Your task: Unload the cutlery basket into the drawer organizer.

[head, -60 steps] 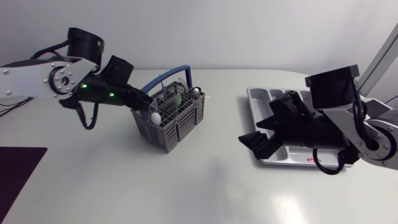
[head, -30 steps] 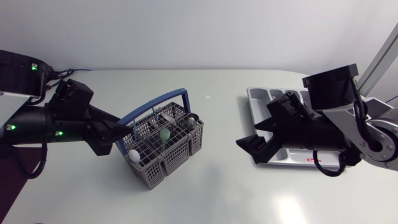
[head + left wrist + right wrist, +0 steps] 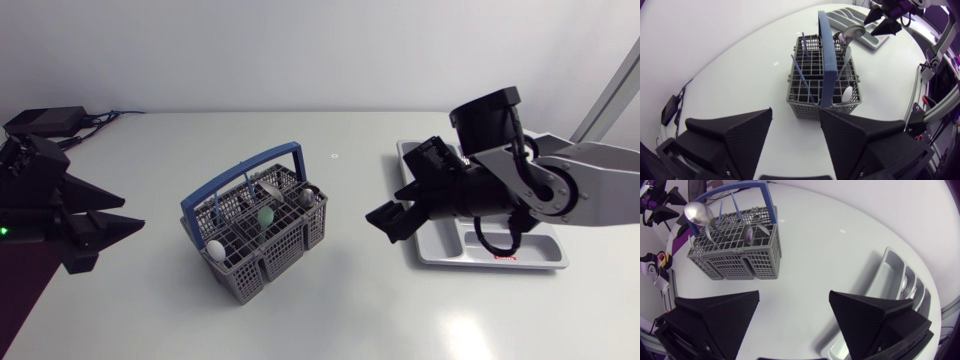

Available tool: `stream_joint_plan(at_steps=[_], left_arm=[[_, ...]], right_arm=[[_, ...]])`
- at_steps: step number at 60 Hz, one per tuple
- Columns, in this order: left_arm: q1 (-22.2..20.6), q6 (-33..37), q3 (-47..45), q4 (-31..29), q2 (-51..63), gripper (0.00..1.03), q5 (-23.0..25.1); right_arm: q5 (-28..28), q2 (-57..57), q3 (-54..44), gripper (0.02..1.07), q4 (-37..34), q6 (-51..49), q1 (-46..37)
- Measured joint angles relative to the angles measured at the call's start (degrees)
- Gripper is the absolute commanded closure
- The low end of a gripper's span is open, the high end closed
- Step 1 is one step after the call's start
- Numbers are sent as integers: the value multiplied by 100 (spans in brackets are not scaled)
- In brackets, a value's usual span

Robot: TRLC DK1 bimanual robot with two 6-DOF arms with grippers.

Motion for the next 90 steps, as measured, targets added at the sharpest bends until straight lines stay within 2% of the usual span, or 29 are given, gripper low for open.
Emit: stream_joint_plan(at_steps=[3,7,12,16,20,23,25,40,51,67,90], left_arm=[[77,184,-72,24,103,67,31],[116,380,-243,164,363,75,101],[114,450,-481,470,675,82,127],[94,468,-669,723,929,88,129],[33,466,-754,907,1152,97,133],[-44,466,-782,1045,1298,97,142],[-105,461,-791,1163,1403,97,144],[-483,286,-791,1832,2002,97,144],[-638,-13,-737,2385,2570,97,160],[-1034,-551,-201,2785,3491,97,9],[-1836,-1086,1097,3069,4710,97,-507]], right_arm=[[0,155,92,7,55,0,-7],[0,435,284,8,81,17,-9],[0,756,514,18,96,68,-7],[0,1003,689,33,144,146,-4],[-2,1215,824,54,289,214,4],[-4,1377,946,71,389,278,22],[-17,1488,1036,75,409,297,35],[-118,2433,1792,77,553,463,262],[-433,2824,2100,77,549,601,334],[-525,2647,1980,77,490,627,328],[-306,1665,1025,77,142,643,50]])
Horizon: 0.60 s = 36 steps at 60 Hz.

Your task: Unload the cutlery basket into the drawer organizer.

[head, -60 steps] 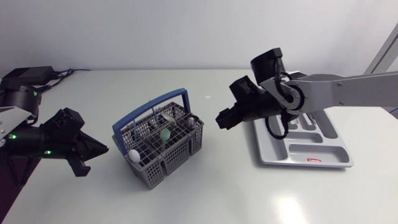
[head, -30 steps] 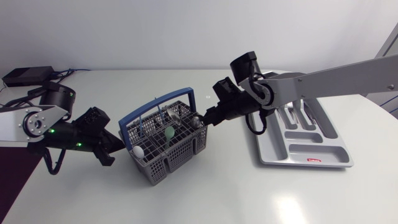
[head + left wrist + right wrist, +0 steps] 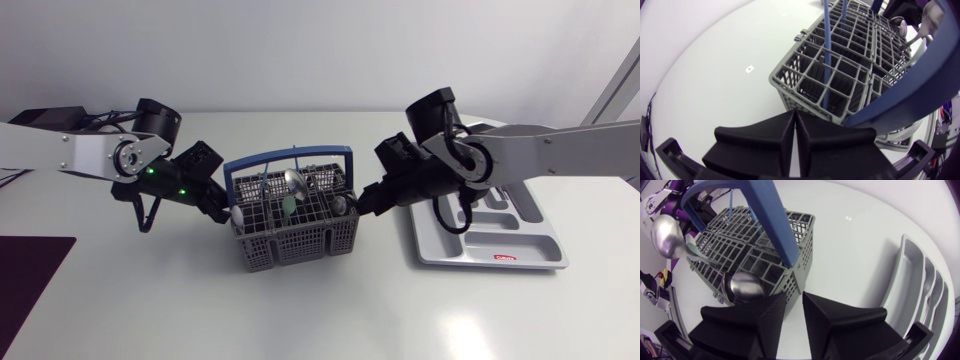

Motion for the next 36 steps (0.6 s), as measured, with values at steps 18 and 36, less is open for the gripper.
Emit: stream_joint_plan(at_steps=[18,36], left_arm=[[-79,-66,155,68,166,80,-17],[614,192,153,-407,-509,49,153]], right_arm=[[234,-245,-302,76,48,2,-24],[330,-1036,-476,9,-52,-4,-24]])
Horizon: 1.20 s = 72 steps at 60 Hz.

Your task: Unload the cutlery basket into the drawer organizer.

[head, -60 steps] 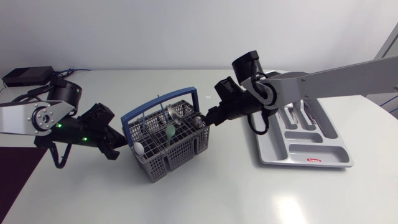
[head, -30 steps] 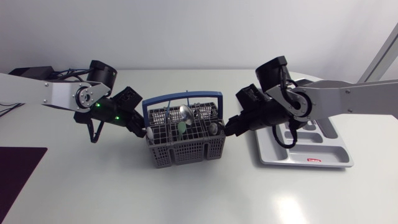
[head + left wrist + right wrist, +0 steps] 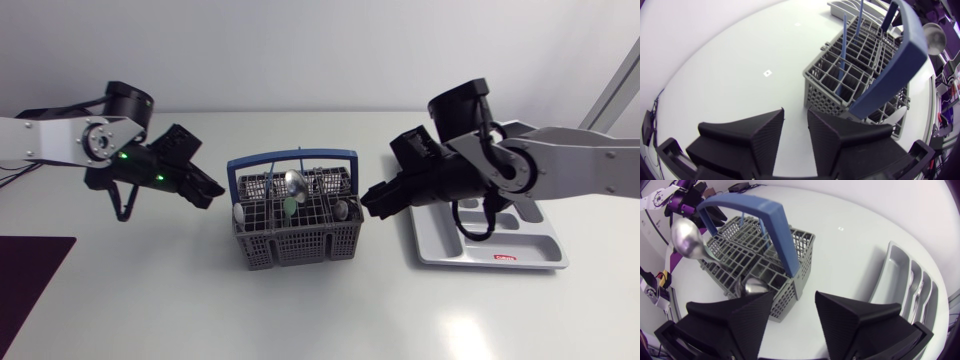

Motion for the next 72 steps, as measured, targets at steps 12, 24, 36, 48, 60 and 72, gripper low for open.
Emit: stream_joint_plan(at_steps=[12,24,36,48,60,72], left_arm=[[254,269,-136,-240,-922,43,22],[269,402,-667,-511,-1606,39,155],[105,413,-968,-605,-2197,38,177],[-304,214,-962,-1058,-2599,38,461],[-1086,-627,-77,-2094,-2647,43,634],[-1847,-1735,1132,-2710,-2122,44,651]], right_arm=[[-81,-1078,63,9,-1071,-92,20],[-243,-1510,758,10,-1993,-74,627],[-264,-1266,1257,10,-2111,13,1283],[-243,-763,1349,10,-2092,50,1318],[-240,-678,1325,10,-1788,59,1211],[-240,-678,1126,10,-1788,70,1193]])
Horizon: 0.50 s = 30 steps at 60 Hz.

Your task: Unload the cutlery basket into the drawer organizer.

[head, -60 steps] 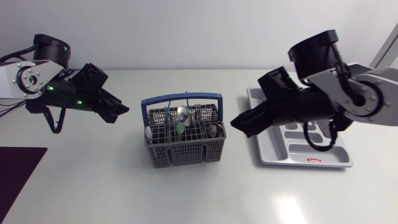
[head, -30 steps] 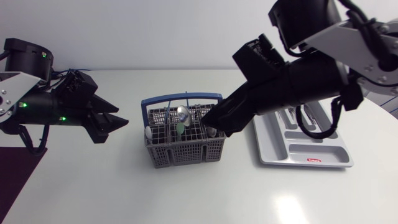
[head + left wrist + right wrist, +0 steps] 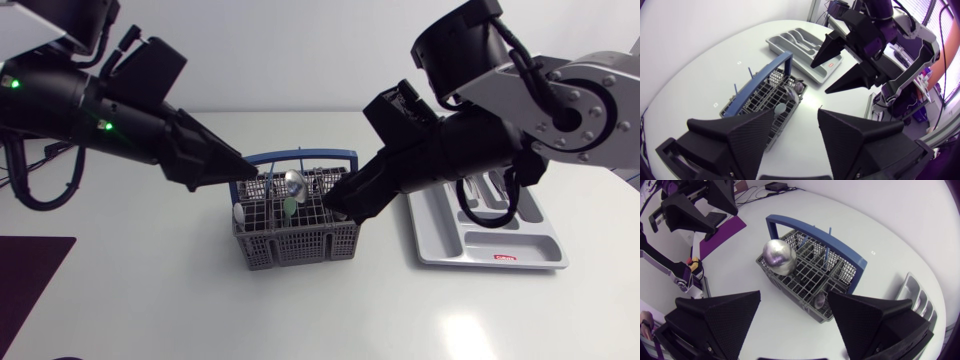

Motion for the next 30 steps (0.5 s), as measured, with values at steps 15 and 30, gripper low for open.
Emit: stream_joint_plan(at_steps=[15,30], left_arm=[[-664,-881,310,-212,901,48,-17],[-723,-1143,568,-210,1554,51,-409]], right_arm=[[2,-70,-146,10,0,0,-197],[0,-306,-334,10,4,0,-313]])
